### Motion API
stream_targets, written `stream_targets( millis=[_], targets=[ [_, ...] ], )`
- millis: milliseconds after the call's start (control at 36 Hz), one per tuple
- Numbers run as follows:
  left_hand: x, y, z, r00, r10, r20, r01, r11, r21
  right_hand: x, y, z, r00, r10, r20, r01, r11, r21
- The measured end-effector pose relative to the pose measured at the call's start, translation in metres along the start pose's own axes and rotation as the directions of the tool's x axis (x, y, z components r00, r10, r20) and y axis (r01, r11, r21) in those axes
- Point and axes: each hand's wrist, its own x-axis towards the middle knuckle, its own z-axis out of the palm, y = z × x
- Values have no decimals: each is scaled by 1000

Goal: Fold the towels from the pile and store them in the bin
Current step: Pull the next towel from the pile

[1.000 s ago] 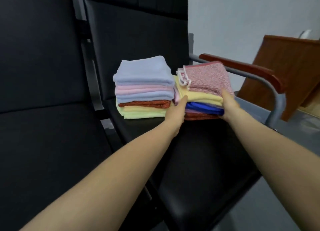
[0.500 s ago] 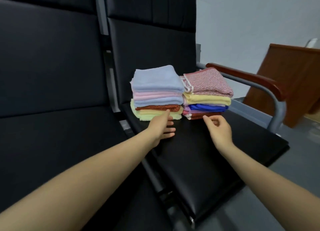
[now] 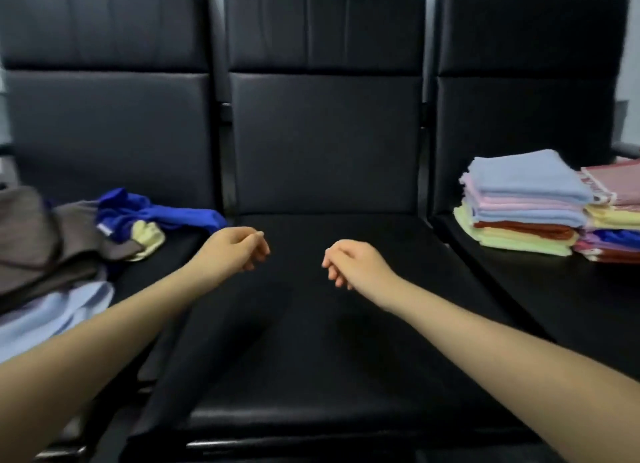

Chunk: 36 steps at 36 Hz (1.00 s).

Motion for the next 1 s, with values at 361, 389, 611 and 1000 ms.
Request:
stream_targets(
  millis=[361,389,611,1000],
  targets=[
    [-58,-118,-179,895,-74,-440,158,975,158,68,-51,200,983,-23,180,7,996,88],
    [-59,-121,-188,861,-46,-507,146,976,160,75,-57,209,984,-20,179,2,995,101],
    [-63,-169,-250,651,-50,-757,310,928,205,109,-132,294,964,-158,215,133,983,128],
    [-63,-242,-281,551,-468,-691,530,836,-143,145,-204,397,951,-203,235,167,972,165]
  ],
)
